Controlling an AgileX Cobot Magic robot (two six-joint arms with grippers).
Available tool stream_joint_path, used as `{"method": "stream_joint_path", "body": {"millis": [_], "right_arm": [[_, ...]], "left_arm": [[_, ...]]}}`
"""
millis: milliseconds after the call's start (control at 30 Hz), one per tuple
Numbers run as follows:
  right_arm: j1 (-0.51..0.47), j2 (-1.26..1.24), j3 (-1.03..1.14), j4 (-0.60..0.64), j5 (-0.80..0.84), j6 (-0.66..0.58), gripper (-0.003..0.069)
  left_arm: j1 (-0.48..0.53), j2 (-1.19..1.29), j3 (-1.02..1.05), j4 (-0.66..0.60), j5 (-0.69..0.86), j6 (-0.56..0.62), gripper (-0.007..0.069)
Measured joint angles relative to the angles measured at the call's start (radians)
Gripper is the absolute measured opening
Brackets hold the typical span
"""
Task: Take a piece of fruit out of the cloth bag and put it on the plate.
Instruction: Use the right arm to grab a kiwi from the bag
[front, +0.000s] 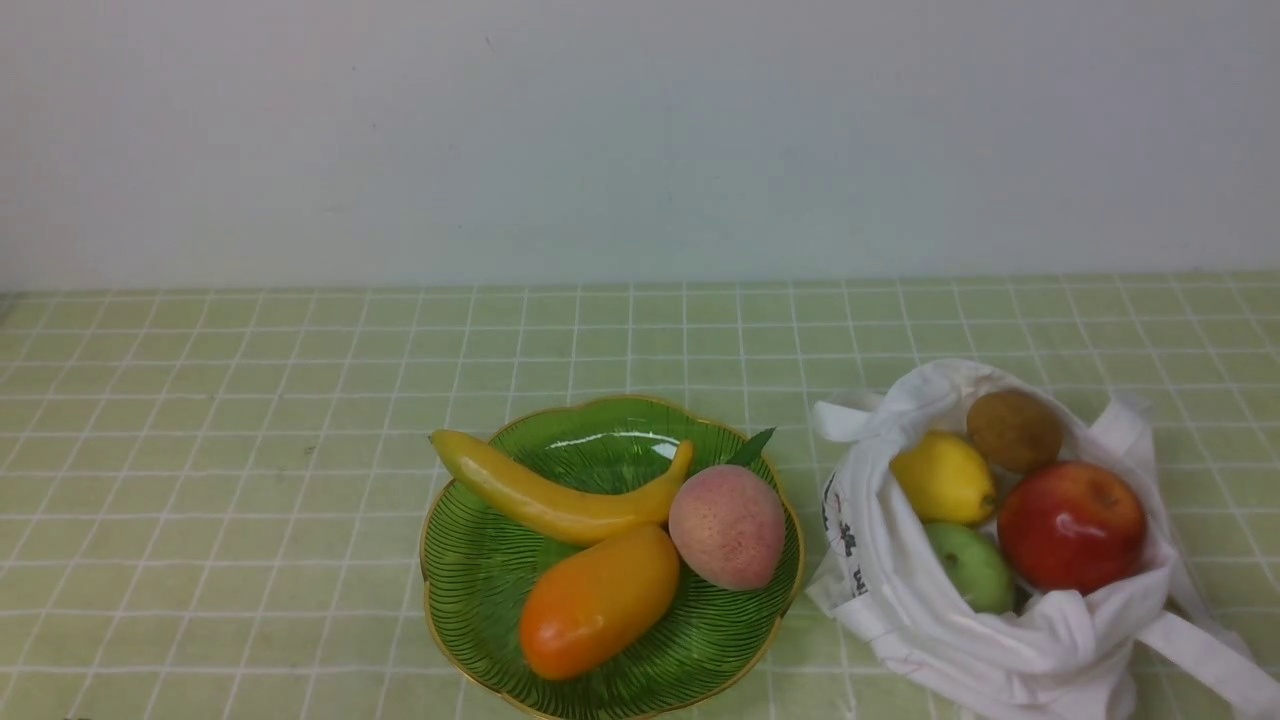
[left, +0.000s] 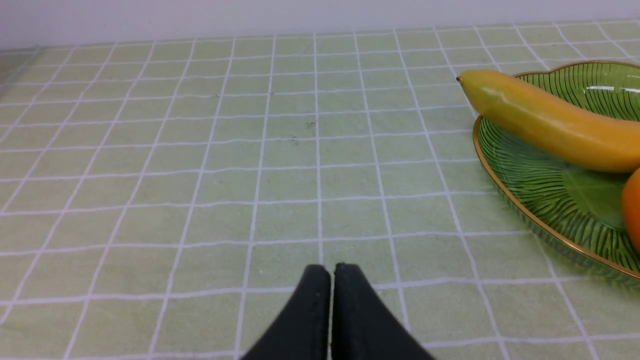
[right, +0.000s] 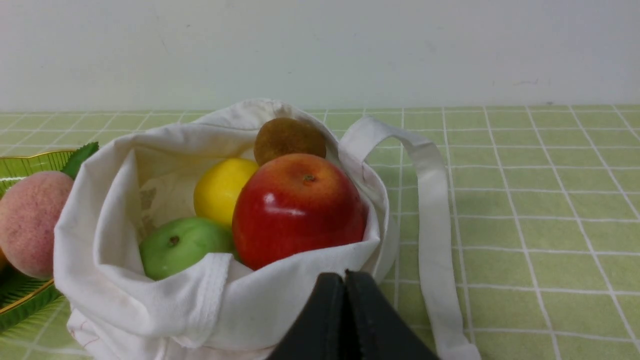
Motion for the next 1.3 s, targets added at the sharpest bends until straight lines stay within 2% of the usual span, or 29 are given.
{"method": "stream_joint_path", "body": {"millis": [200, 300, 333, 367, 400, 467, 633, 767, 867, 967, 1133, 1167, 1300], "right_arm": [[0.000, 0.000, 0.000, 0.023, -0.001, 0.018, -0.0015], [0.002, 0.000, 0.001, 0.121, -0.018, 0.104, -0.0015], [0.002, 0.000, 0.002, 0.252, -0.033, 0.183, -0.0015], [0.002, 0.000, 0.002, 0.266, -0.036, 0.193, -0.0015], [0.002, 0.000, 0.002, 0.400, -0.043, 0.276, -0.0015], [0.002, 0.000, 0.002, 0.478, -0.049, 0.318, -0.0015], [0.002, 0.000, 0.002, 0.566, -0.061, 0.339, -0.0015], [0.002, 0.000, -0.003, 0.563, -0.018, 0.297, -0.0015], [0.002, 0.000, -0.049, 0.538, 0.061, 0.221, -0.0015], [0.002, 0.022, -0.229, 0.425, 0.193, 0.118, -0.0015], [0.002, 0.184, -0.430, 0.236, 0.399, 0.101, -0.0015], [0.002, 0.284, -0.488, 0.172, 0.475, 0.102, -0.0015], [0.002, 0.498, -0.578, 0.125, 0.550, 0.076, -0.0015]], "left_arm": [[0.000, 0.000, 0.000, 0.000, 0.000, 0.000, -0.0008], [0.000, 0.000, 0.000, 0.000, 0.000, 0.000, -0.0008], [0.000, 0.000, 0.000, 0.000, 0.000, 0.000, -0.0008], [0.000, 0.000, 0.000, 0.000, 0.000, 0.000, -0.0008], [0.000, 0.000, 0.000, 0.000, 0.000, 0.000, -0.0008], [0.000, 0.000, 0.000, 0.000, 0.000, 0.000, -0.0008], [0.000, 0.000, 0.000, 0.000, 0.000, 0.000, -0.0008], [0.000, 0.000, 0.000, 0.000, 0.000, 0.000, -0.0008], [0.000, 0.000, 0.000, 0.000, 0.000, 0.000, -0.0008], [0.000, 0.000, 0.000, 0.000, 0.000, 0.000, -0.0008], [0.000, 0.000, 0.000, 0.000, 0.000, 0.000, -0.0008], [0.000, 0.000, 0.000, 0.000, 0.000, 0.000, -0.0008], [0.000, 0.000, 0.000, 0.000, 0.000, 0.000, -0.0008]]}}
